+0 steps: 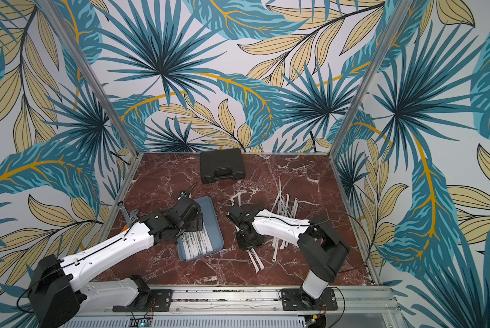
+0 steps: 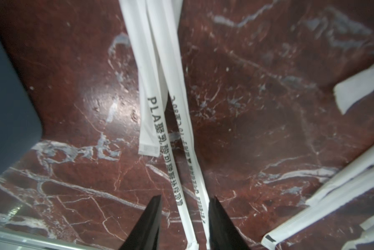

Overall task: Put the straws into the storage box
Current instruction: Pick up the straw from the center of the board, then place the straw in the storage box.

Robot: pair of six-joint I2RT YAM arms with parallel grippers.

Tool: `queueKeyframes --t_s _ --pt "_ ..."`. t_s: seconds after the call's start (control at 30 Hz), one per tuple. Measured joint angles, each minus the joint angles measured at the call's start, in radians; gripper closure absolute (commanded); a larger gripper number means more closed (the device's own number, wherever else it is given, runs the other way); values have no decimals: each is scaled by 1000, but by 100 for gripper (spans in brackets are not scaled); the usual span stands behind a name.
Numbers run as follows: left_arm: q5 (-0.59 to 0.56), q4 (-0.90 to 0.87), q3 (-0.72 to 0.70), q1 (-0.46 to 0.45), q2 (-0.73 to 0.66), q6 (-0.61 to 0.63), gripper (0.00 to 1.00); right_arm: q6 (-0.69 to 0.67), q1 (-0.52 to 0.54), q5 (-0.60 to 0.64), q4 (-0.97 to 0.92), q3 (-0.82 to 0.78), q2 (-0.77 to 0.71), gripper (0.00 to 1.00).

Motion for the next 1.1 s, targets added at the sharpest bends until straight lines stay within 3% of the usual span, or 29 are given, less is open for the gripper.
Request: queueKeyframes --t_s 0.27,0.43,0.6,0.83,1.1 --pt "8 2 -2 2 -1 0 10 9 0 65 4 -7 61 75" --pt "12 3 -6 2 -1 0 10 9 3 85 -8 23 92 86" --pt "7 -4 -6 3 -10 0 10 4 1 119 -42 65 57 88" --pt "7 -6 -30 123 -114 18 10 -24 71 133 -97 344 26 88" --pt "5 -8 -92 196 -299 23 11 -31 130 67 -1 661 329 89"
